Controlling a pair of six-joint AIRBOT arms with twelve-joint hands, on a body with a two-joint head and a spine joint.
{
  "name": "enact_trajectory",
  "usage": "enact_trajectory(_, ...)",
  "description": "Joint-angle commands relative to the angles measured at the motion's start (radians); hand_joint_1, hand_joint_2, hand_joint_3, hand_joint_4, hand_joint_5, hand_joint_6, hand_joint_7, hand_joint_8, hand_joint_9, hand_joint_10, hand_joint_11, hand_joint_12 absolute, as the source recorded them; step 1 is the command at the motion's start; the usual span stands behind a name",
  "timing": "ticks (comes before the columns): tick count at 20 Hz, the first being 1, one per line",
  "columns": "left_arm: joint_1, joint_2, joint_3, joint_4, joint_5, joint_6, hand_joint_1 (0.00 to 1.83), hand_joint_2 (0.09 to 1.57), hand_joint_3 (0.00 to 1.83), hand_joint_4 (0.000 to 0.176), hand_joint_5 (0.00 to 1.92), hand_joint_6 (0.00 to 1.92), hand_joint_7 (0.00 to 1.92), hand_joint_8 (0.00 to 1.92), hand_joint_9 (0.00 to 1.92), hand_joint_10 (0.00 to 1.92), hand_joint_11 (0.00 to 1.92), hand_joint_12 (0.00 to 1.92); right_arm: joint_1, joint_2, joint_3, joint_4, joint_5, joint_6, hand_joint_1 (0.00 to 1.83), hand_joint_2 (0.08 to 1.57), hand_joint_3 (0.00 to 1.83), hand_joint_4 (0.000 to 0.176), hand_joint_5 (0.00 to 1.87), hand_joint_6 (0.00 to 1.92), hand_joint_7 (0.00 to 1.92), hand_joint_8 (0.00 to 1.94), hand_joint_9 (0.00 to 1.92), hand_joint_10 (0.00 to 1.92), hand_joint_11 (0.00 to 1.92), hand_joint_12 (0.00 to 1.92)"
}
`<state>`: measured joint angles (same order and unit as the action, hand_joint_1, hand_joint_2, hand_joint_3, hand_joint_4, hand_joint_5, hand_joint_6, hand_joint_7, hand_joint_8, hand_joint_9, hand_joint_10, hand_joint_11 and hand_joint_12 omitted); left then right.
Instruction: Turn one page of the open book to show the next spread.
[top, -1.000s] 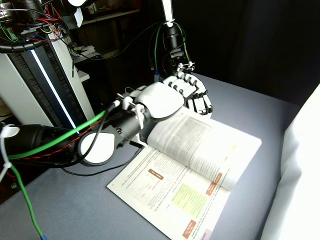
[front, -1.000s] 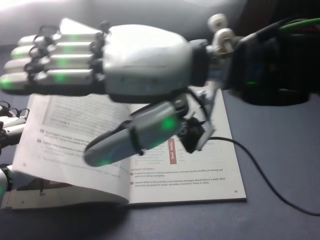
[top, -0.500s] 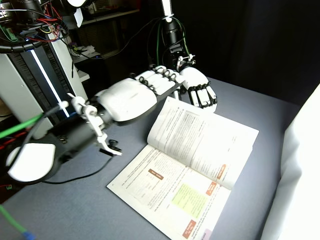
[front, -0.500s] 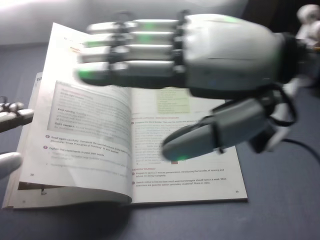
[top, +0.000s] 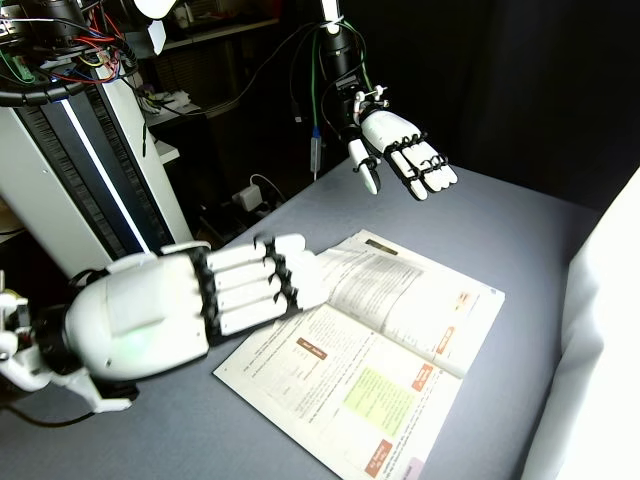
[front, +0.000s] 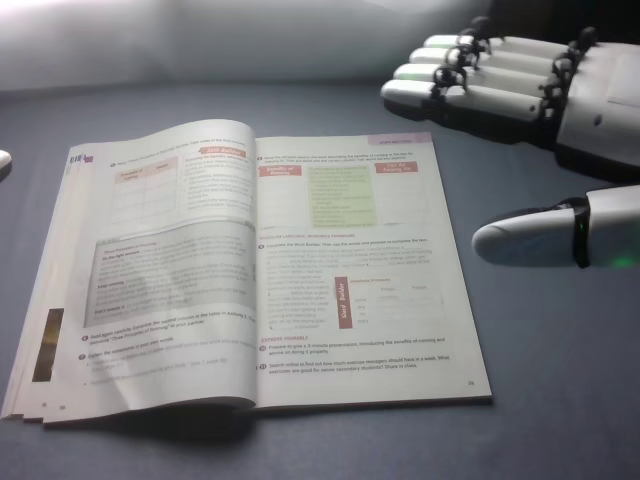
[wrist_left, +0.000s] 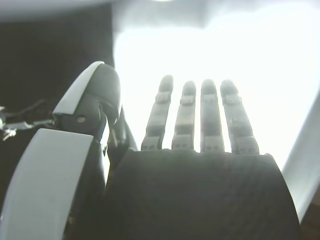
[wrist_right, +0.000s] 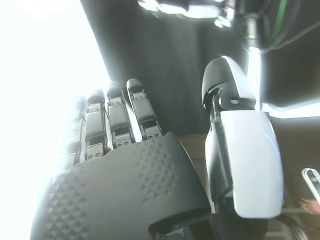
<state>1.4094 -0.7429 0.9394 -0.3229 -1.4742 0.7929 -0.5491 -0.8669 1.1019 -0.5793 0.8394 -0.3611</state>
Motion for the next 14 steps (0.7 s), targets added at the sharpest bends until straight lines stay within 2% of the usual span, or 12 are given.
enact_trajectory(1,-0.013,0.005,0.01,-0.012,-0.136,0.004,0.32,1.51,0.0,0.0,0.05,0.0,0.0,0.0,0.0,0.0,0.0,0.0,-0.003,0.014,-0.007,0.072,0.104,-0.009,0.0,1.19,0.0,0.008,0.0,0.0,0.0,0.0,0.0,0.0,0.0,0.0)
enact_trajectory(2,-0.02,0.0,0.014,-0.005,-0.137,0.004,0.27,1.51,0.0,0.004,0.02,0.0,0.0,0.0,0.0,0.0,0.0,0.0,-0.019,0.021,-0.013,0.094,0.104,-0.025,0.0,1.16,0.0,0.019,0.0,0.0,0.0,0.0,0.0,0.0,0.0,0.0)
enact_trajectory(3,-0.037,-0.007,0.02,0.007,-0.136,0.004,0.23,1.51,0.0,0.019,0.0,0.0,0.0,0.0,0.0,0.0,0.0,0.0,-0.037,0.027,-0.019,0.119,0.104,-0.04,0.0,1.16,0.0,0.004,0.0,0.0,0.0,0.0,0.0,0.0,0.0,0.0)
enact_trajectory(4,-0.056,-0.013,0.027,0.022,-0.125,0.004,0.22,1.5,0.0,0.029,0.0,0.0,0.0,0.0,0.0,0.0,0.0,0.0,-0.05,0.03,-0.021,0.137,0.105,-0.046,0.0,1.16,0.0,0.0,0.0,0.0,0.0,0.0,0.0,0.0,0.0,0.0)
enact_trajectory(5,-0.082,-0.022,0.035,0.04,-0.112,0.004,0.25,1.5,0.0,0.012,0.0,0.0,0.0,0.0,0.0,0.0,0.0,0.0,-0.064,0.031,-0.023,0.154,0.107,-0.054,0.0,1.16,0.0,0.0,0.0,0.0,0.0,0.0,0.0,0.0,0.0,0.0)
enact_trajectory(6,-0.106,-0.03,0.042,0.058,-0.095,0.004,0.26,1.49,0.0,0.011,0.0,0.0,0.0,0.0,0.0,0.0,0.0,0.0,-0.079,0.032,-0.024,0.174,0.112,-0.062,0.0,1.16,0.0,0.0,0.0,0.0,0.0,0.0,0.0,0.0,0.0,0.0)
enact_trajectory(7,-0.145,-0.042,0.055,0.087,-0.066,0.004,0.24,1.49,0.0,0.035,0.0,0.0,0.0,0.0,0.0,0.0,0.0,0.0,-0.099,0.032,-0.026,0.199,0.124,-0.072,0.0,1.17,0.0,0.0,0.0,0.0,0.0,0.0,0.0,0.0,0.0,0.0)
enact_trajectory(8,-0.173,-0.054,0.064,0.106,-0.047,0.004,0.23,1.49,0.0,0.04,0.0,0.0,0.0,0.0,0.0,0.0,0.0,0.0,-0.115,0.033,-0.026,0.216,0.133,-0.077,0.0,1.18,0.0,0.0,0.0,0.0,0.0,0.0,0.0,0.0,0.0,0.0)
enact_trajectory(9,-0.198,-0.063,0.073,0.128,-0.024,0.001,0.22,1.49,0.0,0.039,0.0,0.0,0.0,0.0,0.0,0.0,0.0,0.0,-0.128,0.035,-0.028,0.232,0.141,-0.081,0.0,1.19,0.0,0.0,0.0,0.0,0.0,0.0,0.0,0.0,0.0,0.0)
enact_trajectory(10,-0.222,-0.073,0.083,0.146,-0.009,-0.006,0.22,1.48,0.0,0.023,0.0,0.0,0.0,0.0,0.0,0.0,0.0,0.0,-0.141,0.035,-0.028,0.248,0.149,-0.086,0.0,1.19,0.0,0.0,0.0,0.0,0.0,0.0,0.0,0.0,0.0,0.0)
enact_trajectory(11,-0.24,-0.083,0.091,0.16,0.002,-0.012,0.22,1.48,0.0,0.0,0.02,0.01,0.0,0.0,0.0,0.0,0.0,0.0,-0.154,0.037,-0.03,0.263,0.157,-0.091,0.0,1.19,0.0,0.0,0.0,0.0,0.0,0.0,0.0,0.0,0.0,0.0)
enact_trajectory(14,-0.262,-0.106,0.106,0.17,0.009,-0.022,0.26,1.48,0.0,0.0,0.03,0.01,0.0,0.0,0.0,0.0,0.0,0.0,-0.178,0.045,-0.038,0.301,0.185,-0.111,0.0,1.2,0.01,0.0,0.0,0.0,0.0,0.0,0.0,0.0,0.0,0.0)
